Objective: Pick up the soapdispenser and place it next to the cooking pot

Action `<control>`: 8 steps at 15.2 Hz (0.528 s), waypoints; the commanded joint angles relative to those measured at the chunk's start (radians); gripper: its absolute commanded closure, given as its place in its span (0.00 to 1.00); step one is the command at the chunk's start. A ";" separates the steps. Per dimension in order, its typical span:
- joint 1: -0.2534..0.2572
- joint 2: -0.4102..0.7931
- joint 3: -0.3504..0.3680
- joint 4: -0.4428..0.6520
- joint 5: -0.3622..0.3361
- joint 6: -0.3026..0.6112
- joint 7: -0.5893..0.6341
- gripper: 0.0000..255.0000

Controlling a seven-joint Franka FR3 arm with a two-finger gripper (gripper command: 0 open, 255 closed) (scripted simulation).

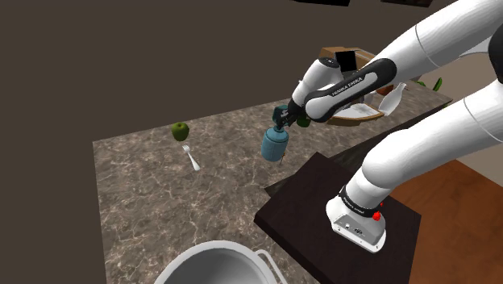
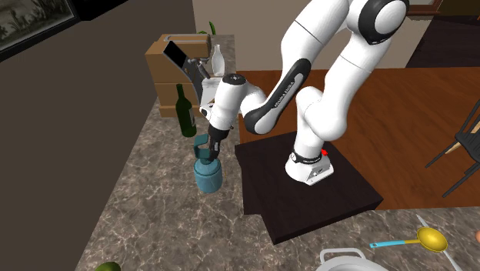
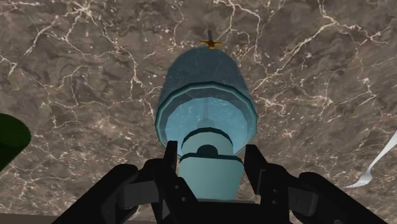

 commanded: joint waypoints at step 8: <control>0.002 -0.017 -0.001 0.003 0.003 -0.021 -0.002 1.00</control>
